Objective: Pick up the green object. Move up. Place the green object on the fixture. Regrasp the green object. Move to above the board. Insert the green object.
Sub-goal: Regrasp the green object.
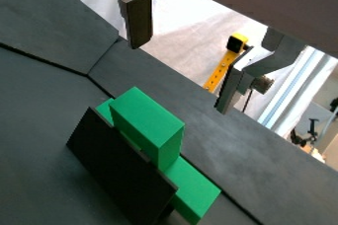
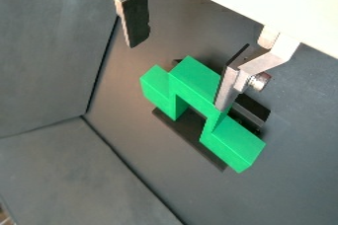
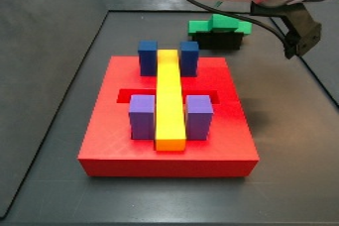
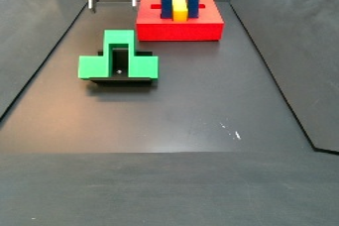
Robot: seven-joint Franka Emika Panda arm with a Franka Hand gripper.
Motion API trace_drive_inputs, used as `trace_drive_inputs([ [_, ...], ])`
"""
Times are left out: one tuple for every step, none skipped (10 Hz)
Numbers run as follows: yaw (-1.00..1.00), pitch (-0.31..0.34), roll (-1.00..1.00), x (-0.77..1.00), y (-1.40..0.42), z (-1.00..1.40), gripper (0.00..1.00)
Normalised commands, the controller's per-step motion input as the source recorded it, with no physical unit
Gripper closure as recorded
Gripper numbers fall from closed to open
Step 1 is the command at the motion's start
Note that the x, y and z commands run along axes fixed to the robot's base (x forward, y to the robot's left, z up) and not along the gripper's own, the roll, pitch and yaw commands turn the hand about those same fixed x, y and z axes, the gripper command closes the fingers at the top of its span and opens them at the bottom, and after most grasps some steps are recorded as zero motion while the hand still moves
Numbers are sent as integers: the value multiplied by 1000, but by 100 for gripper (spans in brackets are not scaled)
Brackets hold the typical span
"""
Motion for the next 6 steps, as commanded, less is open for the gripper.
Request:
trace_drive_inputs([
  [0, 117, -251, 240, 0, -117, 0],
  [0, 97, -297, 206, 0, -83, 0],
  [0, 89, -286, 163, 3, -109, 0],
  [0, 63, -291, 0, 66, -97, 0],
  [114, 9, -360, -131, 106, -29, 0],
  [274, 0, -454, -289, 194, 0, 0],
])
